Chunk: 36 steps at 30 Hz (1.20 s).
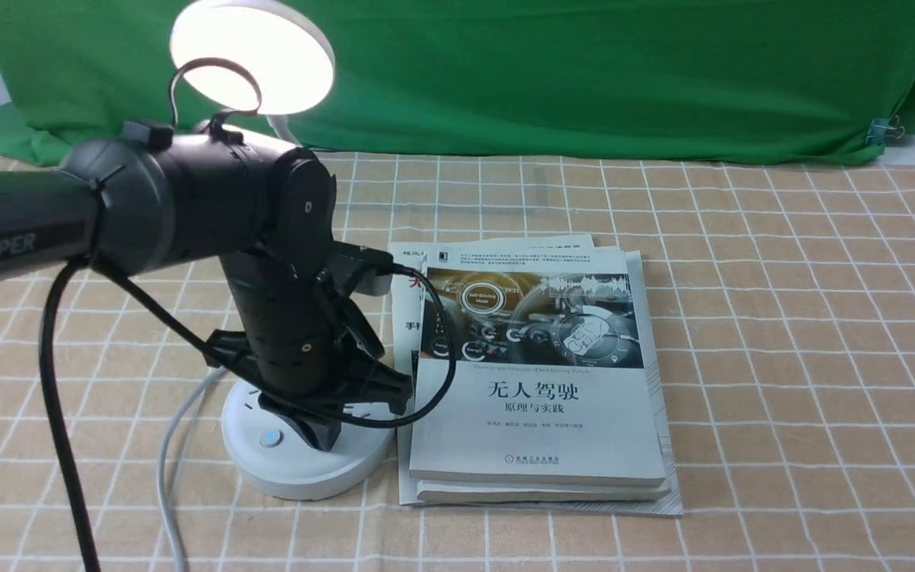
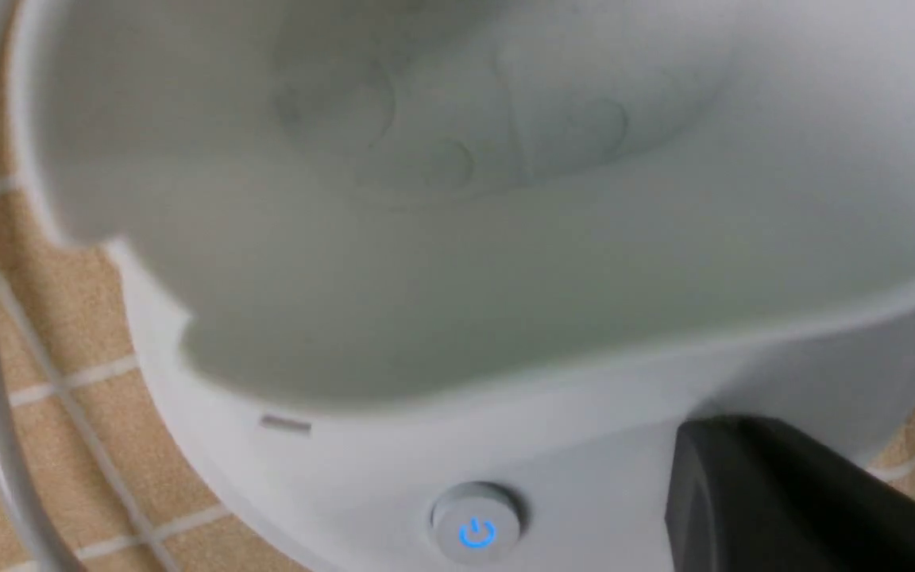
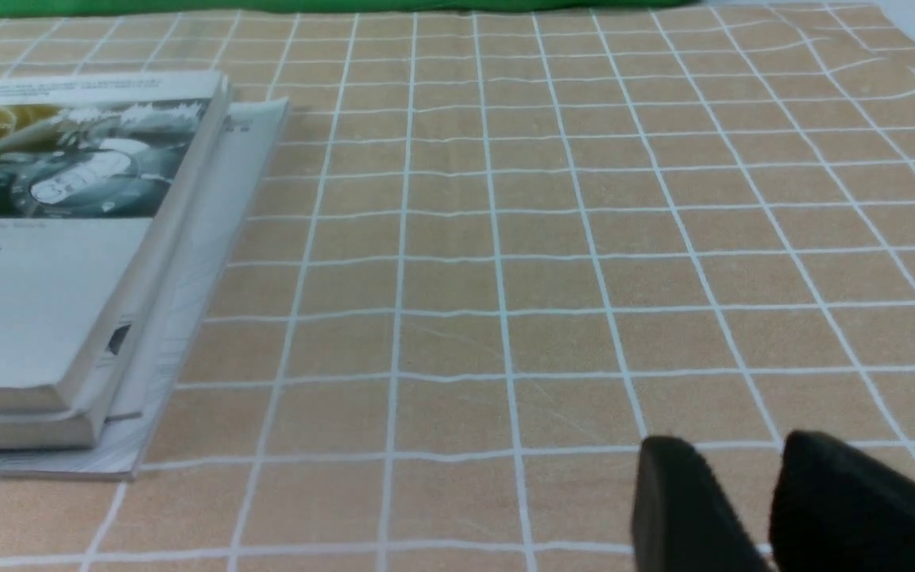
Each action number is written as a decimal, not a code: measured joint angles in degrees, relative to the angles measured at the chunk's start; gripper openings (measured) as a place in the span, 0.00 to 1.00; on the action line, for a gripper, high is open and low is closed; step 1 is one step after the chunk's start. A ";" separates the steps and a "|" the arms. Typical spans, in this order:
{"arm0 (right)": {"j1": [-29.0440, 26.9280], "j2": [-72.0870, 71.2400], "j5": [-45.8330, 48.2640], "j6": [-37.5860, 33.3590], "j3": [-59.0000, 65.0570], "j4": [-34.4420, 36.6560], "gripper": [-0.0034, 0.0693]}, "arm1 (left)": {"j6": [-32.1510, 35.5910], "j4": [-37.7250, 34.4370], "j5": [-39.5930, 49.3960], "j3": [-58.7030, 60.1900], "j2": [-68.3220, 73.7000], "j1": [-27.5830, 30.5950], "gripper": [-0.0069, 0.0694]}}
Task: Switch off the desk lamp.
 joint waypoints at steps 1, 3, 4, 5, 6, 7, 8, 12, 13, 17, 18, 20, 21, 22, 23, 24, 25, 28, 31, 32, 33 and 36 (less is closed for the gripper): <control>0.00 0.00 0.00 0.00 0.00 0.00 0.38 | -0.05 0.00 0.00 0.04 -0.72 0.00 0.09; 0.00 0.00 0.00 0.00 0.00 0.00 0.38 | -0.05 0.00 0.00 0.04 -2.45 0.00 0.09; 0.00 0.00 0.00 0.00 0.00 0.00 0.38 | -0.05 0.00 0.05 0.04 -2.97 0.00 0.09; 0.00 0.00 0.00 0.00 0.00 0.00 0.38 | -0.10 0.00 0.12 0.04 -3.22 0.00 0.09; 0.00 0.00 0.00 0.00 0.00 0.00 0.38 | -0.44 0.00 0.27 0.04 -3.36 0.00 0.09; 0.00 0.00 0.00 0.00 0.00 0.00 0.38 | -0.44 0.00 0.27 0.04 -3.36 0.00 0.09; 0.00 0.00 0.00 0.00 0.00 0.00 0.38 | -0.44 0.00 0.27 0.04 -3.36 0.00 0.09; 0.00 0.00 0.00 0.00 0.00 0.00 0.38 | -0.44 0.00 -0.30 0.04 -1.69 0.00 0.09; 0.00 0.00 0.00 0.00 0.00 0.00 0.38 | -0.44 0.00 -0.45 0.04 -0.89 0.00 0.09; 0.00 0.00 0.00 0.00 0.00 0.00 0.38 | -0.44 -0.12 -0.26 -0.02 1.42 0.00 0.09; 0.00 0.00 0.00 0.00 0.00 0.00 0.38 | -0.44 -0.12 -0.21 -0.07 1.48 0.00 0.09; 0.00 0.00 0.00 0.00 0.00 0.00 0.38 | 0.15 -0.20 -0.21 -0.13 1.69 0.00 0.09; 0.00 0.00 0.00 0.00 0.00 0.00 0.38 | 0.41 -0.20 -0.21 -0.13 1.69 0.00 0.09; 0.00 0.00 0.00 0.00 0.00 0.00 0.38 | 0.41 -0.13 -0.21 -0.13 1.58 0.00 0.09; 0.00 0.00 0.00 0.00 0.00 0.00 0.38 | 0.52 -0.13 -0.21 0.01 1.22 0.00 0.09; 0.00 0.00 0.00 0.00 0.00 0.00 0.38 | 0.58 -0.07 -0.21 0.20 0.92 0.00 0.09; 0.00 0.00 0.00 0.00 0.00 0.00 0.38 | 0.58 -0.07 -0.34 1.00 -0.01 0.00 0.09; 0.00 0.00 0.00 0.00 0.00 0.00 0.38 | 0.34 -0.11 -1.76 5.19 -5.11 0.00 0.09; 0.00 0.00 0.00 0.00 0.00 0.00 0.38 | 0.23 -0.11 -6.71 12.99 -15.31 0.00 0.09; 0.00 0.00 0.00 0.00 0.00 0.00 0.38 | 0.23 -0.11 -7.82 14.65 -17.47 0.00 0.09; 0.00 0.00 0.00 0.00 0.00 0.00 0.38 | 0.19 -0.11 -9.91 17.57 -21.24 0.00 0.09; 0.00 0.00 0.00 0.00 0.00 0.00 0.38 | 0.05 -1.06 -17.35 26.44 -31.71 0.00 0.09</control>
